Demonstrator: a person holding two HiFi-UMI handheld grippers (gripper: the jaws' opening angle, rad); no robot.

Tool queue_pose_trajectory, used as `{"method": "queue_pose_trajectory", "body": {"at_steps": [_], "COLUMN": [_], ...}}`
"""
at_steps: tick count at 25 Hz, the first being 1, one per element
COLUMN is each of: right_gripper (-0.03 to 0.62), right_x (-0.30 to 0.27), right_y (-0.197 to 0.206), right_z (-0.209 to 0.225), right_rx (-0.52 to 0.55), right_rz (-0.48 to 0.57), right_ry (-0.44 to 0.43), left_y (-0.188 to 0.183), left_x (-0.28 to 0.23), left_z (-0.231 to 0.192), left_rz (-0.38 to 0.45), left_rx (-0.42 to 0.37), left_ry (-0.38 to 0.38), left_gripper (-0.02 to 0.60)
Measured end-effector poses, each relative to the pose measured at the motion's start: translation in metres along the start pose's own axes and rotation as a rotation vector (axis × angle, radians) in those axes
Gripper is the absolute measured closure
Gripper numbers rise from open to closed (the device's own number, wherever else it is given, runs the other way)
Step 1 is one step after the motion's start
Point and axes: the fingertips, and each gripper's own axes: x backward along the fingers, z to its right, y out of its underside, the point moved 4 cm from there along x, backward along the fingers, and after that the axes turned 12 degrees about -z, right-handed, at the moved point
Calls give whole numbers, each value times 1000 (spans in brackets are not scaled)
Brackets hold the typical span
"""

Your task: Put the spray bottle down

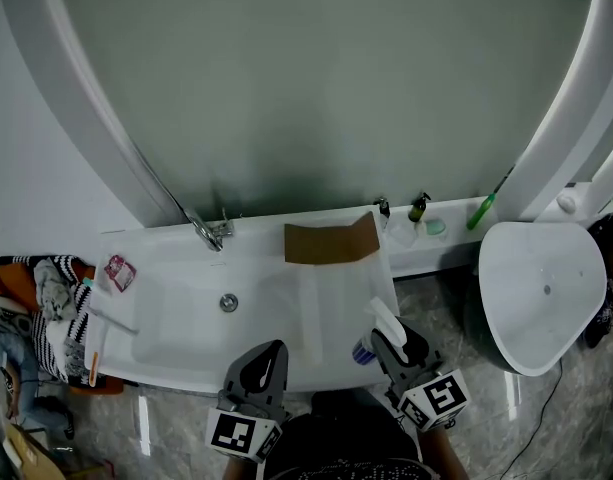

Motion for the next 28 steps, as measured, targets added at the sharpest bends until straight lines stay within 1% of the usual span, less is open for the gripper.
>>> {"method": "queue_pose_trajectory", "body": {"at_steps": [3, 7, 13, 19, 24, 28], "right_gripper": [441, 441, 441, 441, 442, 441], "right_x": [-7, -14, -32, -75, -117, -151], "right_y": [3, 4, -1, 4, 2, 10], "right_z": [5, 12, 28, 50, 66, 77], "right_rx": [-9, -14, 51, 92, 130, 181], "right_rz": [-18, -41, -60, -70, -45, -36], "right_ry": [-17, -45, -71, -95, -118, -120], "left_y": [-1, -9, -17, -18, -16, -15], "left_x": [-3, -8, -18, -26, -30, -32], "left_z": [-2, -3, -1, -2, -5, -10], "left_rz": [-9, 23, 32, 19, 4, -2], "left_rx": [4, 49, 58, 67, 72, 82], "left_ry": [-21, -54, -79, -111, -143, -166], "left_gripper": [577, 577, 577, 577, 577, 577]}}
